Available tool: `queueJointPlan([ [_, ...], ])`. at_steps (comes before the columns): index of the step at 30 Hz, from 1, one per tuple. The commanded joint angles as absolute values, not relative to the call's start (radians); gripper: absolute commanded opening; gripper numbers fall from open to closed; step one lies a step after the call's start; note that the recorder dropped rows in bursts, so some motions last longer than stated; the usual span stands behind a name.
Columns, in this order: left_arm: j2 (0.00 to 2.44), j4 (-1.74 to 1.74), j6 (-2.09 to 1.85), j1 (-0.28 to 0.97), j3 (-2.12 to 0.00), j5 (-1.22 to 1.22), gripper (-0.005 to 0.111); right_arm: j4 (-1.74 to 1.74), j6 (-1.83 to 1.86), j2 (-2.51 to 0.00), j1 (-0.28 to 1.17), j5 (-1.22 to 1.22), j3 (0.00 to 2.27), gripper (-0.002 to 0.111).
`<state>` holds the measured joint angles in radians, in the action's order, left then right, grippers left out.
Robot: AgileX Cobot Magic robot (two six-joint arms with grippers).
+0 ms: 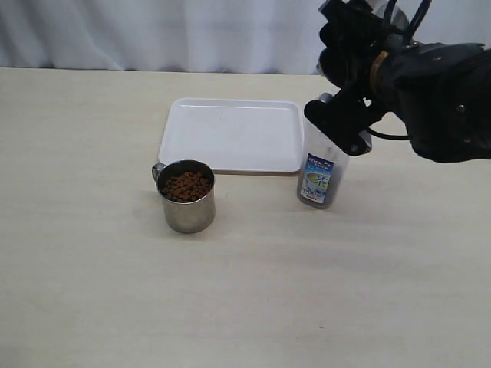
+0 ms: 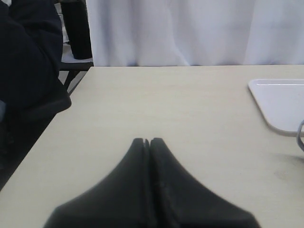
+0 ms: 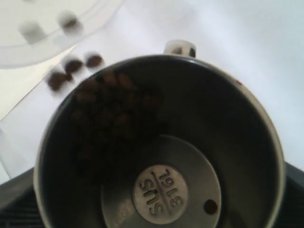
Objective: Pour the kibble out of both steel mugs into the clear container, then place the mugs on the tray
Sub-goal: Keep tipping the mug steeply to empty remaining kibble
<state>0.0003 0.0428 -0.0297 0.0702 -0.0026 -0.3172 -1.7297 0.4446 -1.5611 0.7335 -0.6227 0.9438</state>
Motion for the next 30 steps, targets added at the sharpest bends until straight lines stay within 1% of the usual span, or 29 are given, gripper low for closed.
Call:
queueJointPlan([
  [1,0.0,0.042,-0.028,0.07,0.0,-0.309,0.0,-1.744,0.456,-1.558,0.745,-0.645,0.974,0.004],
  [30,0.0,0.042,-0.028,0.07,0.0,-0.309,0.0,-1.744,0.609,-1.558,0.747,-0.705,0.974,0.004],
])
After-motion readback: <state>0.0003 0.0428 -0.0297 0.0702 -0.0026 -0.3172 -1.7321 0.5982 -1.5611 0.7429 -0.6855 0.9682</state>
